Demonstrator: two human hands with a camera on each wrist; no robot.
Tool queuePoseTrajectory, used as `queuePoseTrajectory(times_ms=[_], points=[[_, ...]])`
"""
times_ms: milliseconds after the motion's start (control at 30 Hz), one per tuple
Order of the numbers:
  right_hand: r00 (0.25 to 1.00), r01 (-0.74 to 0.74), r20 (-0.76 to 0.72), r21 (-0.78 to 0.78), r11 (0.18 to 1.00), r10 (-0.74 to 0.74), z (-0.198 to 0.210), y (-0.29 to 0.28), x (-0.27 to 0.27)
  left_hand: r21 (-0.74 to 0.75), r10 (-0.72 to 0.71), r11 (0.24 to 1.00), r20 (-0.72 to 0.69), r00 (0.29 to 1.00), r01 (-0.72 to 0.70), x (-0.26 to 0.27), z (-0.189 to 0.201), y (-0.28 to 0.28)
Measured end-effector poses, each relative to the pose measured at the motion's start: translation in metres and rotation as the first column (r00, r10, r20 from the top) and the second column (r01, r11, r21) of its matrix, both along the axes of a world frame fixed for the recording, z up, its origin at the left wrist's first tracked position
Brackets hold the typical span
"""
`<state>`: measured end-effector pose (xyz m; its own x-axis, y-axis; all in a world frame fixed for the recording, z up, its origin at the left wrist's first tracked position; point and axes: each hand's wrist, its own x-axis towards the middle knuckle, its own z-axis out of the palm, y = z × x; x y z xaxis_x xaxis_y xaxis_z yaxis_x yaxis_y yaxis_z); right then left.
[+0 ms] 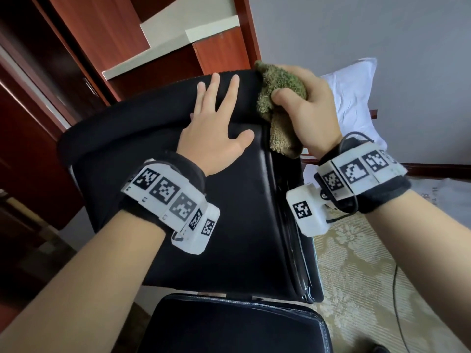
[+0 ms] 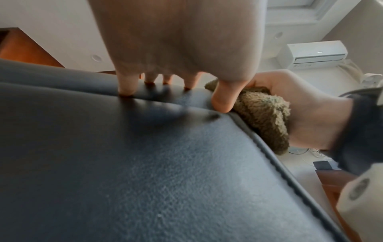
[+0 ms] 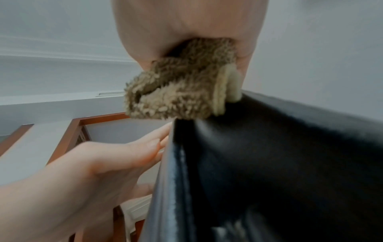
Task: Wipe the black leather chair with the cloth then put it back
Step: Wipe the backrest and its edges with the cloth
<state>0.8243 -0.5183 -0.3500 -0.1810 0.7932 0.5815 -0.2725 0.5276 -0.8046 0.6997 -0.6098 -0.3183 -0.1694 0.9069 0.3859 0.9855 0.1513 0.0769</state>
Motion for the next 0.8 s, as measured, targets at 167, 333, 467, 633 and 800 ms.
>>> queuePoseTrajectory(times_ms=[167, 333, 467, 633, 800], points=[[1.000, -0.005, -0.018, -0.020, 1.000, 0.005, 0.002, -0.009, 0.010, 0.001, 0.013, 1.000, 0.003, 1.000, -0.013, 0.011, 0.001, -0.005], [1.000, -0.004, -0.031, 0.048, 0.999, 0.006, -0.001, -0.016, 0.024, 0.033, -0.030, 0.999, 0.027, 0.999, 0.029, 0.023, -0.002, -0.005], [1.000, 0.010, 0.000, 0.173, 0.985, -0.011, -0.008, -0.011, 0.034, 0.103, -0.075, 0.993, 0.111, 0.991, 0.064, 0.028, -0.008, -0.001], [1.000, 0.007, -0.025, 0.218, 0.976, -0.001, -0.021, -0.006, 0.039, 0.117, -0.096, 0.990, 0.152, 0.984, 0.078, 0.027, -0.009, -0.001], [0.994, -0.019, -0.101, 0.216, 0.976, 0.042, -0.039, -0.006, 0.043, 0.109, -0.064, 0.993, 0.133, 0.989, 0.050, 0.029, -0.009, 0.000]])
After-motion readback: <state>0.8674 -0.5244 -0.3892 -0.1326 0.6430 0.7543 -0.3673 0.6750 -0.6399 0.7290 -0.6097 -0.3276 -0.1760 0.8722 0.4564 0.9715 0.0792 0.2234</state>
